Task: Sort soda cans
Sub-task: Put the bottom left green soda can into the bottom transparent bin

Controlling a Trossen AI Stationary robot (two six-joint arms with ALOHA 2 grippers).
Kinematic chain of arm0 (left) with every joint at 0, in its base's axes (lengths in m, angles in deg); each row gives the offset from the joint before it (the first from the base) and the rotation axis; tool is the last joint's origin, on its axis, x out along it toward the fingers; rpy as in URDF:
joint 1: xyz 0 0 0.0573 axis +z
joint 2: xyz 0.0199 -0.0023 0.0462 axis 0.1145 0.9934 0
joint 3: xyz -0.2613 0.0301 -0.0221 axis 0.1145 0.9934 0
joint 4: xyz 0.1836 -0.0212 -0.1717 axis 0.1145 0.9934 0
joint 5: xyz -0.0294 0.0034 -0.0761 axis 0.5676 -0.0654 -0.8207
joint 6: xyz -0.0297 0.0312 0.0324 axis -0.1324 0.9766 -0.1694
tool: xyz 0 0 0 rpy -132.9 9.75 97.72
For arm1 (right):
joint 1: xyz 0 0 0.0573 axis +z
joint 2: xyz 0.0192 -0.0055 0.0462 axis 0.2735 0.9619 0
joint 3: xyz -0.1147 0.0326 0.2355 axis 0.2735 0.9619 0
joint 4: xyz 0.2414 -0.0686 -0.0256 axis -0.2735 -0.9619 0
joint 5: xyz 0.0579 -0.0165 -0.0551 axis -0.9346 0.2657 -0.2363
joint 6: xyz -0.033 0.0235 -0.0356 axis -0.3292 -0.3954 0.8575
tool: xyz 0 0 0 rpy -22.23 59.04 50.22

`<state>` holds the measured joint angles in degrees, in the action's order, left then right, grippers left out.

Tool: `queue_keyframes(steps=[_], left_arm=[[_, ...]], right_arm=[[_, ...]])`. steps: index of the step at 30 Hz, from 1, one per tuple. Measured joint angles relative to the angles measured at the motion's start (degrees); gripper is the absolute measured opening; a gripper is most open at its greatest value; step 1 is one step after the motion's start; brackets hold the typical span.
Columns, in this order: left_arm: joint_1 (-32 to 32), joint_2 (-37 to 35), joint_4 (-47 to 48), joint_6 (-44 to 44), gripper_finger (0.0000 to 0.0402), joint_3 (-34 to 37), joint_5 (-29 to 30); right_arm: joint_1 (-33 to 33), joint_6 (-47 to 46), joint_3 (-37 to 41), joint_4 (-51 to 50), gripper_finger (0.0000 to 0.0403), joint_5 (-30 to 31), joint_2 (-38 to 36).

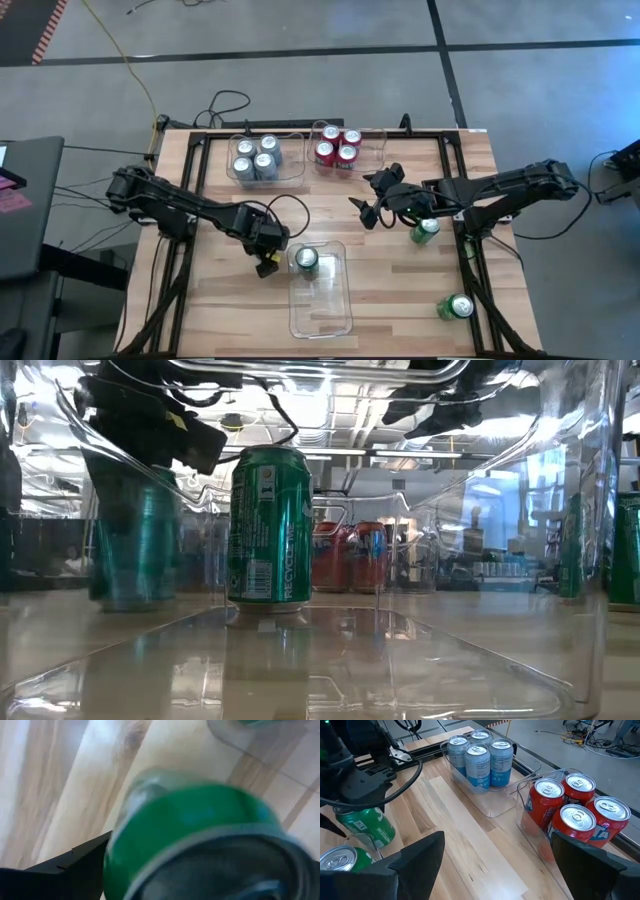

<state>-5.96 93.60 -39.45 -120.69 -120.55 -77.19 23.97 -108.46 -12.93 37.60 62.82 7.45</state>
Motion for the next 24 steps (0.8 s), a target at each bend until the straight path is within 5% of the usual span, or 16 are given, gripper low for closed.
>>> queue_keyframes(steps=[7,24], left_arm=[[0.6,0.0,0.5,-1.5,0.0394,0.0,0.7],[-9.1,-0.3,-2.0,-2.7,0.0393,0.0,18.7]], right_arm=[[0.0,0.0,0.0,0.0,0.0380,0.0,0.0],[0.0,0.0,0.0,-0.1,0.0380,0.0,0.0]])
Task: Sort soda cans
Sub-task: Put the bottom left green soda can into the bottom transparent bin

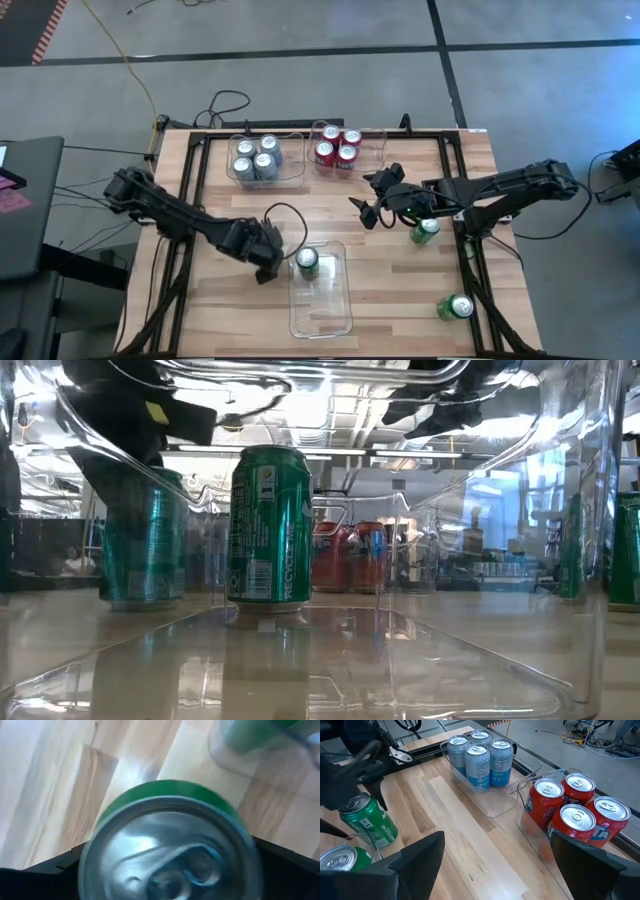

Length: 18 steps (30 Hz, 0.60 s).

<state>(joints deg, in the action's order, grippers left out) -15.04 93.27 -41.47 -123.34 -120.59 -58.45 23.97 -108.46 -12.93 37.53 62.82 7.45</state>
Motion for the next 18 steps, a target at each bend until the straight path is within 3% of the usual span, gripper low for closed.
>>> queue_keyframes(steps=[14,18], left_arm=[[-8.7,-1.1,0.2,-9.2,0.0393,0.0,19.4],[-9.2,-1.1,1.5,-12.7,0.0385,0.0,20.1]], right_arm=[[0.1,-0.4,0.0,0.0,0.0380,0.0,0.0],[0.2,-0.4,0.0,0.0,0.0380,0.0,0.0]])
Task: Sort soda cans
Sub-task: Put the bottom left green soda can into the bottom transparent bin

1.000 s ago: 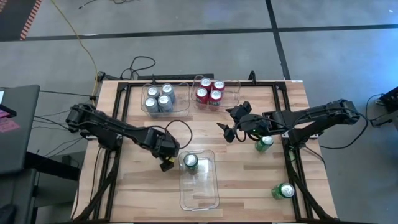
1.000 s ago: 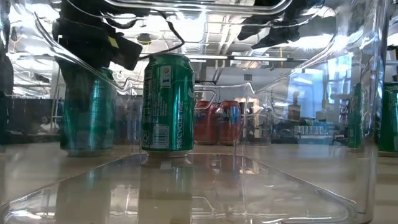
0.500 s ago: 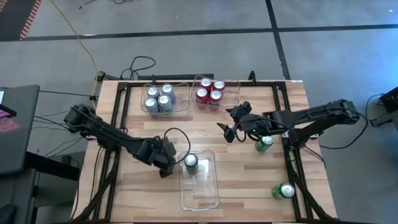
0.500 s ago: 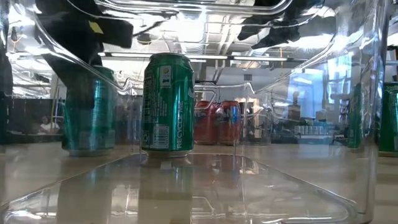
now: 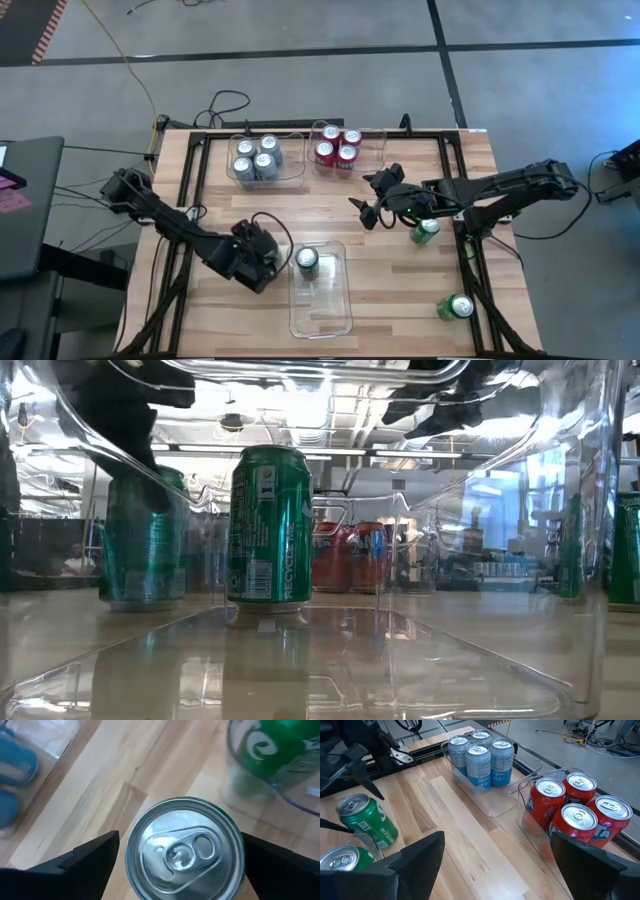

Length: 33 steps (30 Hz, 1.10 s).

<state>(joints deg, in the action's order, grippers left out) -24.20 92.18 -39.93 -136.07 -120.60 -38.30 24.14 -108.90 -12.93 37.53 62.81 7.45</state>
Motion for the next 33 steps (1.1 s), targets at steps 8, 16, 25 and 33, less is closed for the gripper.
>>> queue_keyframes(steps=[8,16,25,33], left_arm=[[-0.1,0.0,-3.5,-2.4,0.0343,3.4,1.3],[-0.6,-0.8,-5.6,-1.0,0.0319,3.8,2.9],[-0.9,-13.8,-4.1,0.5,0.0316,3.7,7.6],[2.6,-20.5,-18.2,18.0,0.0315,3.4,8.2]], right_arm=[[0.0,0.0,0.0,0.0,0.0380,0.0,0.0],[0.0,0.0,0.0,0.0,0.0380,0.0,0.0],[0.0,0.1,0.0,0.0,0.0380,0.0,0.0],[0.6,0.3,0.0,0.0,0.0380,1.1,0.0]])
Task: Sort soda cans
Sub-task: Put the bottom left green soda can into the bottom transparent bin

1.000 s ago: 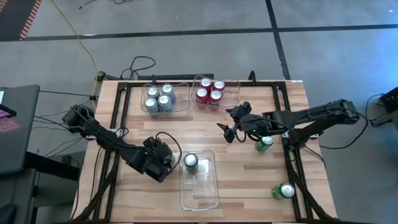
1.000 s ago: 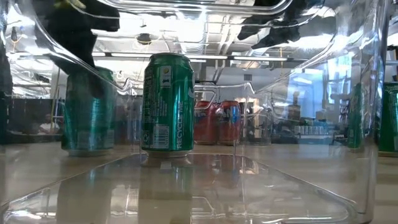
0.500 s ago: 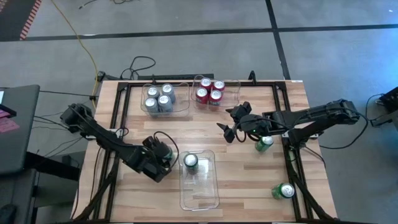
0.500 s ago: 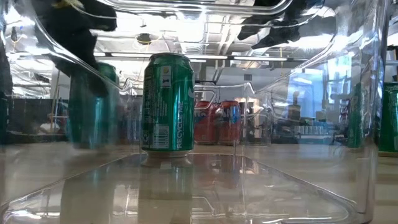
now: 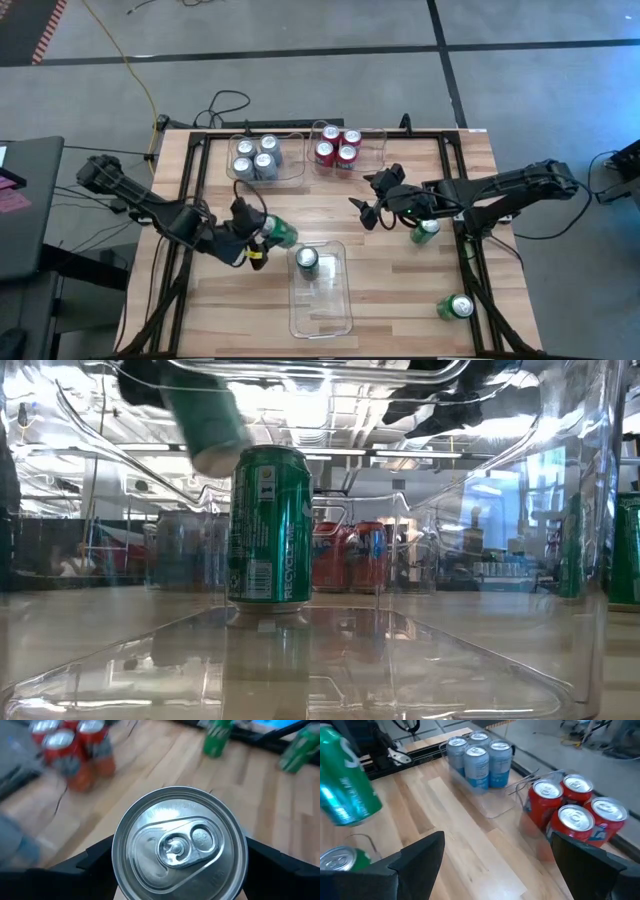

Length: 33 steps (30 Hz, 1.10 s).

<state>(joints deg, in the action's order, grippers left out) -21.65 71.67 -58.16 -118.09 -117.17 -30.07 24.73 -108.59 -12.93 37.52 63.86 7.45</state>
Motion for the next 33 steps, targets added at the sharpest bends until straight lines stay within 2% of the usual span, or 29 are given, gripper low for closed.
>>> queue_keyframes(steps=[4,9,14,21,28,33], left_arm=[[1.9,2.1,-1.9,8.5,0.0314,-3.8,-1.2],[2.9,8.2,-4.6,19.3,0.0314,-11.6,-2.1],[3.6,16.9,-4.5,26.7,0.0314,-20.0,-8.1],[3.9,27.3,-4.1,30.3,0.0314,-29.8,-11.5],[4.5,34.7,-2.7,30.0,0.0314,-33.3,-12.8],[5.9,37.8,-1.9,28.3,0.0314,-33.4,-14.0]], right_arm=[[2.2,-0.3,0.0,-0.1,0.0380,5.2,0.0],[5.8,-0.3,0.0,-0.1,0.0380,14.4,-0.2],[8.8,-2.4,0.0,-1.5,0.0380,20.4,-1.2],[14.1,-9.8,0.0,-10.0,0.0380,31.3,-4.7],[19.4,-18.9,0.0,-20.3,0.0380,35.5,-9.5],[21.5,-20.4,0.0,-22.3,0.0380,37.6,-10.9]])
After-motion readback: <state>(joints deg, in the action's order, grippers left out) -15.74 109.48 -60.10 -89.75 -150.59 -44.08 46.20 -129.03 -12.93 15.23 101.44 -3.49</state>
